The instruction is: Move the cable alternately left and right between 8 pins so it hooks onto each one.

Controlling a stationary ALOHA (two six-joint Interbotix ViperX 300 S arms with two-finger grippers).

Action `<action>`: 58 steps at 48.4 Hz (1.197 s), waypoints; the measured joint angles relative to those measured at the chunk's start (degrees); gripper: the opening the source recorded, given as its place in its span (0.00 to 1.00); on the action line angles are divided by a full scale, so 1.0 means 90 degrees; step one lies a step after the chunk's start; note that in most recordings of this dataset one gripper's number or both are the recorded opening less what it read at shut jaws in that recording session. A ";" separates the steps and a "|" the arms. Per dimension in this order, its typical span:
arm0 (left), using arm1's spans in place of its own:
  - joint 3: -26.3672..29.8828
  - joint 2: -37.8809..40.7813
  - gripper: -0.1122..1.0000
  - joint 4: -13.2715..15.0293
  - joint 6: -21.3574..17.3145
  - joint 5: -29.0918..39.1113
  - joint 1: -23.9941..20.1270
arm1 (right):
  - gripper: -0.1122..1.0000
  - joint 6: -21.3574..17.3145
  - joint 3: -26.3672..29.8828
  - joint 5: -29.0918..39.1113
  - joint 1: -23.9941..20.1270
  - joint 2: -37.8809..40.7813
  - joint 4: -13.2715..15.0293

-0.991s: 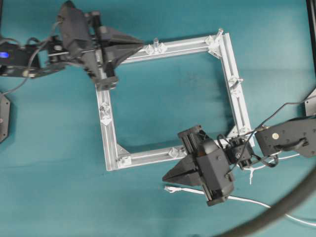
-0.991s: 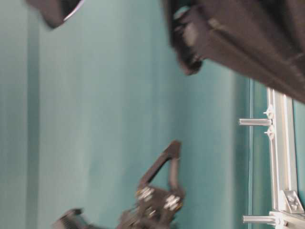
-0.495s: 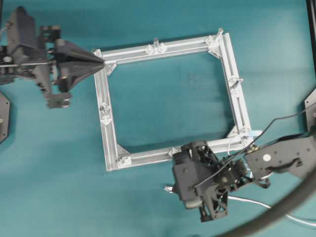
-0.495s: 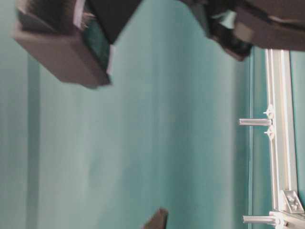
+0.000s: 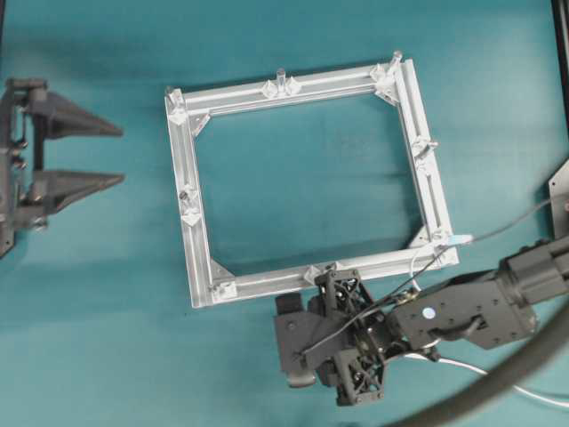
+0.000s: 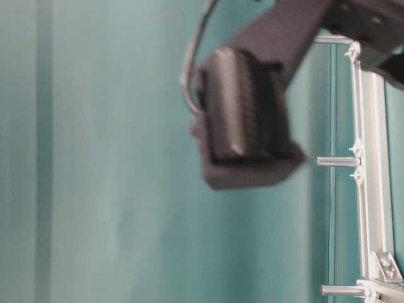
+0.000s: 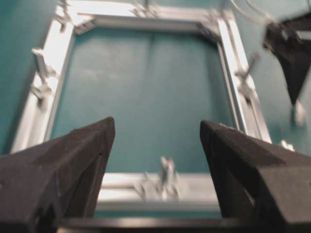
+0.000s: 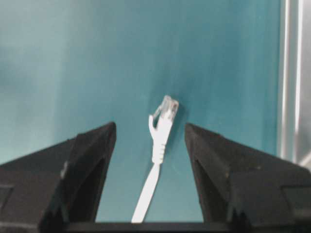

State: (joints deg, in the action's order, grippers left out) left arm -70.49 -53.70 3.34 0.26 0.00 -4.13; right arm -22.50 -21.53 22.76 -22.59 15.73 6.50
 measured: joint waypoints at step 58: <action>-0.0645 -0.2178 0.72 0.0000 -0.0059 0.1650 0.0117 | 0.23 -0.2695 -0.0264 0.1416 -0.0039 -0.1104 0.0664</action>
State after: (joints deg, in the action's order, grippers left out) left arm -76.29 -73.30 3.34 -0.26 14.85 -3.08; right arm -46.76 -23.91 35.51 -22.94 5.80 12.48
